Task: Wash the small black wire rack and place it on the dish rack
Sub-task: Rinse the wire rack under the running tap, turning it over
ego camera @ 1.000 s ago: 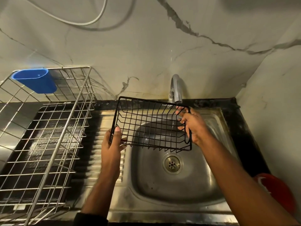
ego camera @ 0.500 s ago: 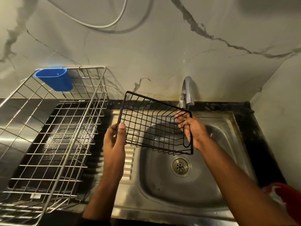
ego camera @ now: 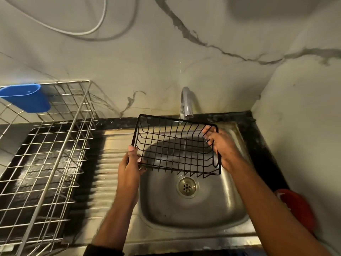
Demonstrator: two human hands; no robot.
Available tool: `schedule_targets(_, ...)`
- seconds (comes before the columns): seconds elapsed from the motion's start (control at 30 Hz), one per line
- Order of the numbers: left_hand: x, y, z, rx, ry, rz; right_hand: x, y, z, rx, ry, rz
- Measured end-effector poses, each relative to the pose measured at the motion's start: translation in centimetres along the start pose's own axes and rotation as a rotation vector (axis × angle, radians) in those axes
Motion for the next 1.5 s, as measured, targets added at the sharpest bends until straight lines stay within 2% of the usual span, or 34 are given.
schedule_targets(0.27,2.0,0.0,1.6,0.070,0.000,-0.105,2.7,-2.6,-1.8,-0.105,-0.102,-0.065)
schedule_targets(0.47,3.7,1.2,1.8,0.118,-0.015,-0.222,2.9,-4.6,-2.0,-0.059,-0.047,-0.001)
schedule_targets(0.63,5.1,1.2,2.4,0.141,-0.048,-0.331,3.5,-6.7,-1.5,0.027,-0.031,-0.048)
schedule_targets(0.77,5.5,1.5,3.3,0.154,-0.084,-0.368,3.2,-6.7,-1.4,0.047,-0.147,-0.047)
schedule_targets(1.0,7.0,2.5,5.3,0.286,-0.095,-0.431,3.3,-6.9,-2.7,-0.112,-0.286,-0.065)
schedule_targets(1.1,8.1,3.6,6.2,0.342,-0.037,-0.416,3.4,-7.5,-3.4,-0.150,-0.284,-0.060)
schedule_targets(1.27,8.2,5.6,7.8,0.321,0.026,-0.363,3.3,-7.9,-5.1,-0.202,-0.319,-0.048)
schedule_targets(1.5,5.4,7.1,12.5,0.435,0.197,-0.097,3.4,-9.0,-6.6,-0.231,-0.432,-0.101)
Point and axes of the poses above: each hand's wrist, its own y-axis towards the middle knuckle, its own z-axis out of the palm, x = y × z, the point moved 5 cm from there along y, towards the middle knuckle, and after that the axes turned 2 degrees about x, right-handed, at the moved point
